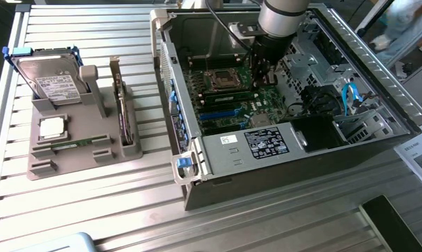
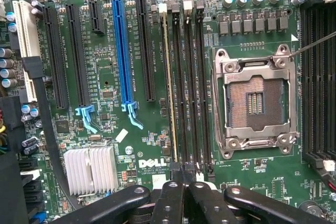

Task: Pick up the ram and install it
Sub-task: 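Press down the ram until it locks into place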

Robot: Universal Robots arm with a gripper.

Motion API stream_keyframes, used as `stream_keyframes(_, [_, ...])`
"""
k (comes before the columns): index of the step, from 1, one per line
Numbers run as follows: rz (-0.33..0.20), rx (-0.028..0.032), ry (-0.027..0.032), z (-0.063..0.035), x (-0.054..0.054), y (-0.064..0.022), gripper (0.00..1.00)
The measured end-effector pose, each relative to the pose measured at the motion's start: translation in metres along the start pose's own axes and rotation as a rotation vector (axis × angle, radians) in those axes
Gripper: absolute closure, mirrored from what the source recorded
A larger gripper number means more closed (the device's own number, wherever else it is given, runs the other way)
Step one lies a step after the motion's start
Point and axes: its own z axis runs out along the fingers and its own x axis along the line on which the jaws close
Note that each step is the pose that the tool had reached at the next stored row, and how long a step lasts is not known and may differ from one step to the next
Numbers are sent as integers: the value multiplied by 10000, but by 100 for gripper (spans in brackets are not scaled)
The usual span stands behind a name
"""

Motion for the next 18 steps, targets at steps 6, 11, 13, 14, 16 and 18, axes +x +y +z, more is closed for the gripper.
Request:
stream_keyframes(6, [-132,4,14,3,0,0,89])
stream_keyframes(11, [-174,5,12,5,0,0,89])
stream_keyframes(13, [-224,6,7,6,-1,0,89])
stream_keyframes(14, [-262,7,4,6,-1,0,89])
stream_keyframes(16, [-317,7,1,5,-1,0,89])
stream_keyframes(18, [-353,7,-2,5,-1,0,89])
